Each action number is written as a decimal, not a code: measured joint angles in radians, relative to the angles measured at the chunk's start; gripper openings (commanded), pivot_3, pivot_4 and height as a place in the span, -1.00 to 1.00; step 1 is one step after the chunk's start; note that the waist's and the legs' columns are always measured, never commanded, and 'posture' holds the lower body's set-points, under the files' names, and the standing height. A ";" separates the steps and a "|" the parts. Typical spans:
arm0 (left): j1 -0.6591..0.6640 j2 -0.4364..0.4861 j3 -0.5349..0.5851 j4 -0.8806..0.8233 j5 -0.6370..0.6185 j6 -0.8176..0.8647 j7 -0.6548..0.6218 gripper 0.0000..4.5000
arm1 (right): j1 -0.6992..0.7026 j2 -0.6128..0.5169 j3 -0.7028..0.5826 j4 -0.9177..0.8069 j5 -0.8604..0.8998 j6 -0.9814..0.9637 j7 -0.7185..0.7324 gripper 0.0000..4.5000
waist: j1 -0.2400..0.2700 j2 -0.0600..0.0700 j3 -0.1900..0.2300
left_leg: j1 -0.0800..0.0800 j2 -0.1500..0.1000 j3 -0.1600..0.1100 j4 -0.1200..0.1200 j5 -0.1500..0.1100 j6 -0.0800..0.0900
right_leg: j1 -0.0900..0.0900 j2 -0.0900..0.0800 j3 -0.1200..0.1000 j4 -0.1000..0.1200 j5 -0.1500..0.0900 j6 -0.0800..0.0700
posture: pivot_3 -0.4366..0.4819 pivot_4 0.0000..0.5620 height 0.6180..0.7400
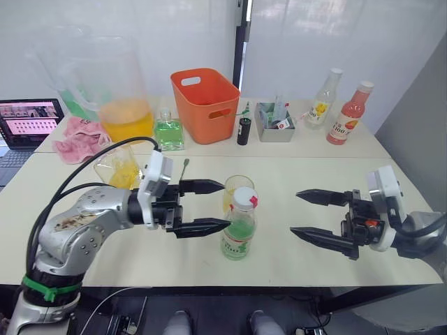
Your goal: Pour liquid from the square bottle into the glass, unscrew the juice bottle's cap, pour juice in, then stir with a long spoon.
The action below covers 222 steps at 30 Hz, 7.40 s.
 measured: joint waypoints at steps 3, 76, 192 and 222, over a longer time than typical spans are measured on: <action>-0.023 -0.019 -0.032 0.015 0.006 0.022 0.013 1.00 | 0.033 0.000 -0.023 -0.021 0.018 -0.001 -0.022 0.98 | -0.005 0.000 0.000 | 0.000 0.000 0.000 0.000 0.000 0.000 | 0.000 0.000 0.000 0.001 0.000 0.000 | -0.05 -0.47 1.00; -0.080 -0.154 -0.182 0.074 0.260 -0.084 0.024 -0.37 | -0.452 0.104 0.378 -0.025 0.050 0.114 -0.309 -0.26 | -0.005 0.000 0.000 | 0.000 0.000 -0.001 0.001 0.001 0.001 | 0.001 0.000 0.000 0.001 0.002 0.002 | -0.05 -0.47 1.00; 0.039 -0.063 -0.117 -0.106 0.194 -0.026 0.108 -0.37 | -0.933 0.183 0.709 0.680 -0.195 -0.317 0.576 0.98 | -0.022 0.000 -0.001 | 0.001 0.001 -0.003 -0.003 0.000 0.001 | -0.001 0.003 -0.001 0.005 0.001 0.005 | -0.05 -0.47 1.00; -0.014 -0.125 -0.145 -0.015 0.201 -0.026 0.096 -0.37 | -0.440 0.132 0.326 -0.097 0.114 0.216 -0.421 0.62 | -0.001 0.000 -0.001 | 0.001 0.000 -0.003 0.000 0.000 0.001 | 0.001 0.002 -0.001 0.003 -0.002 0.000 | -0.05 -0.47 1.00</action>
